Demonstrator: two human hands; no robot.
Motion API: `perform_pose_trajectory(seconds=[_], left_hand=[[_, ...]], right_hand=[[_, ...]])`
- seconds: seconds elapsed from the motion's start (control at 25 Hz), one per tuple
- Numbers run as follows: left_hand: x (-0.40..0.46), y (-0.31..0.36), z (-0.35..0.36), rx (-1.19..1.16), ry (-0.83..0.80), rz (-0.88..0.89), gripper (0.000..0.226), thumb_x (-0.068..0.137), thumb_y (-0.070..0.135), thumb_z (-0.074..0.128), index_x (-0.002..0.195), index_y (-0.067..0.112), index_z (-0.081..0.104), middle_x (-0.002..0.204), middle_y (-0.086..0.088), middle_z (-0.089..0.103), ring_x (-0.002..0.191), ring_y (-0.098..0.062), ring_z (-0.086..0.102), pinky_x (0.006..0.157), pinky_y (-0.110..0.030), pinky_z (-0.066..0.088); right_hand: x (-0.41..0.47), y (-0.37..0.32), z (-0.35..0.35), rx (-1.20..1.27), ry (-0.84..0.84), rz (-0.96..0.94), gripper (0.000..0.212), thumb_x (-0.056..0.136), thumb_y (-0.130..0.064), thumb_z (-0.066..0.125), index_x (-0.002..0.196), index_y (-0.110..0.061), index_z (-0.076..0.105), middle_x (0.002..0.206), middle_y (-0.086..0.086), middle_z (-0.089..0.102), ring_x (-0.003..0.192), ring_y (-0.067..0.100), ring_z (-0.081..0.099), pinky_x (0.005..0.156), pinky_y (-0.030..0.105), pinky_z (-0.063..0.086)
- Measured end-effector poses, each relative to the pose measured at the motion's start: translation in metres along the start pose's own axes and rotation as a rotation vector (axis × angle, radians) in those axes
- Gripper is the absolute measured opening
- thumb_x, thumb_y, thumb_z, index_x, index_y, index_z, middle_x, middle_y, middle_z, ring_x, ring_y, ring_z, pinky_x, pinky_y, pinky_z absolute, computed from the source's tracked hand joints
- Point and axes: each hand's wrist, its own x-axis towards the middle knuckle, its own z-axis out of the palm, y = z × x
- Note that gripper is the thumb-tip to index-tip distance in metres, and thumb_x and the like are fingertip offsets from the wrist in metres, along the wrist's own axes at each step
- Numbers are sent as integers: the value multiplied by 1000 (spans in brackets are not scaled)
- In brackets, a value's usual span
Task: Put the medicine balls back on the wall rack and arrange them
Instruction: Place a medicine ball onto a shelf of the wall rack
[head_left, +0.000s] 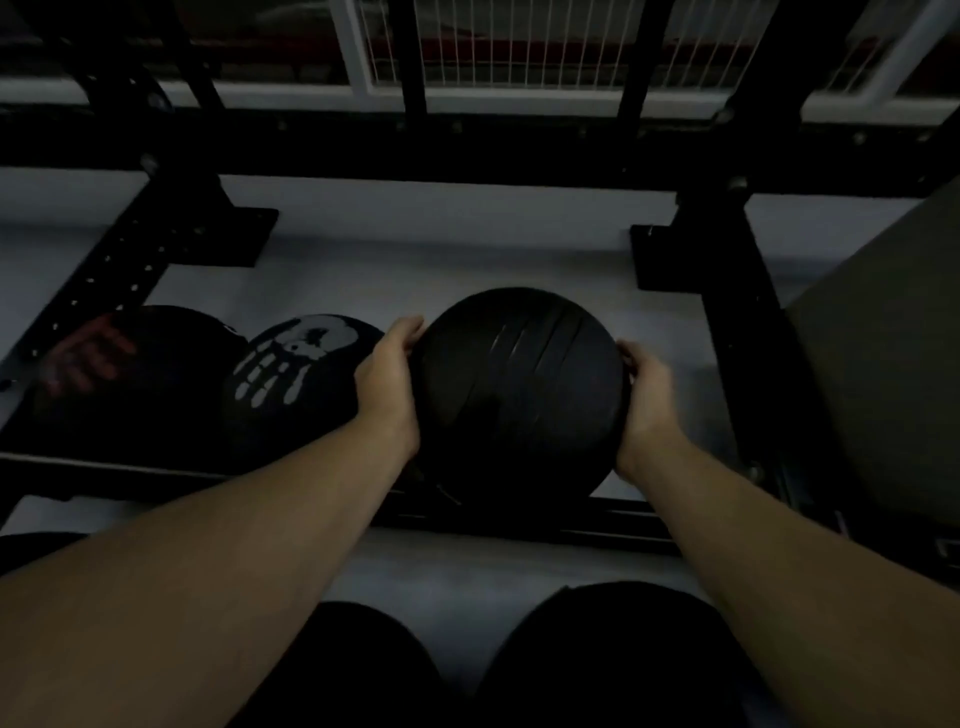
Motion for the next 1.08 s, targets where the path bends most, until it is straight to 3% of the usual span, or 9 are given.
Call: perform_pose_trajectory(seconds=[0.16, 0.24, 0.36, 0.48, 0.6, 0.68, 0.8, 0.88, 1.08], left_hand=[[28, -6, 15, 70, -17, 204, 23, 87, 28, 74, 97, 9, 83, 105, -17, 81, 100, -33, 77, 98, -50, 60], [43, -10, 18, 149, -7, 332, 18, 89, 24, 73, 90, 9, 83, 105, -17, 81, 102, -32, 77, 98, -47, 61], [60, -16, 26, 310, -18, 491, 20, 92, 26, 72, 75, 18, 80, 90, -8, 83, 91, -24, 79, 90, -40, 63], [73, -19, 33, 499, 36, 580, 29, 94, 41, 70, 69, 29, 77, 79, 5, 80, 82, -14, 78, 75, -25, 58], [83, -33, 29, 598, 23, 556, 23, 93, 42, 68, 76, 30, 79, 85, 4, 79, 93, -19, 77, 81, -28, 57], [83, -49, 18, 647, -88, 469, 21, 94, 48, 65, 86, 32, 77, 98, 5, 77, 104, -21, 73, 89, -33, 54], [78, -81, 2, 813, -241, 319, 51, 103, 61, 42, 133, 27, 65, 136, 2, 65, 126, -18, 59, 98, -28, 37], [79, -98, -5, 841, -195, 287, 62, 108, 57, 32, 149, 17, 53, 151, -7, 56, 139, -24, 52, 100, -26, 31], [80, -102, -7, 845, -144, 327, 61, 109, 54, 30, 149, 13, 51, 149, -7, 56, 137, -24, 51, 98, -26, 30]], right_hand=[[38, 1, 9, 43, -1, -199, 23, 81, -30, 66, 68, -19, 82, 91, 10, 82, 110, 41, 74, 96, 52, 60], [50, 9, 8, -19, 26, -407, 21, 79, -25, 63, 69, -18, 80, 88, 8, 79, 107, 40, 74, 94, 51, 60], [57, 15, 8, -226, 92, -685, 26, 84, -22, 56, 69, -20, 78, 79, 2, 78, 90, 29, 75, 80, 40, 58], [67, 17, 13, -475, 121, -800, 26, 91, -22, 54, 79, -16, 76, 79, -4, 73, 80, 14, 68, 74, 31, 51], [70, 28, 13, -638, 18, -672, 18, 98, -30, 59, 92, -16, 69, 91, -3, 68, 90, 13, 61, 79, 31, 46], [70, 38, 11, -722, -105, -514, 36, 101, -48, 53, 114, -18, 68, 120, 2, 68, 110, 16, 61, 93, 30, 45], [78, 56, 8, -939, -208, -279, 69, 106, -60, 30, 155, -16, 47, 160, 10, 49, 145, 28, 47, 119, 35, 33], [82, 69, 8, -989, -199, -221, 71, 109, -57, 19, 162, -13, 36, 168, 14, 37, 153, 30, 37, 126, 36, 23], [81, 76, 4, -981, -136, -281, 69, 110, -54, 16, 161, -12, 36, 168, 14, 36, 154, 29, 35, 123, 33, 20]])
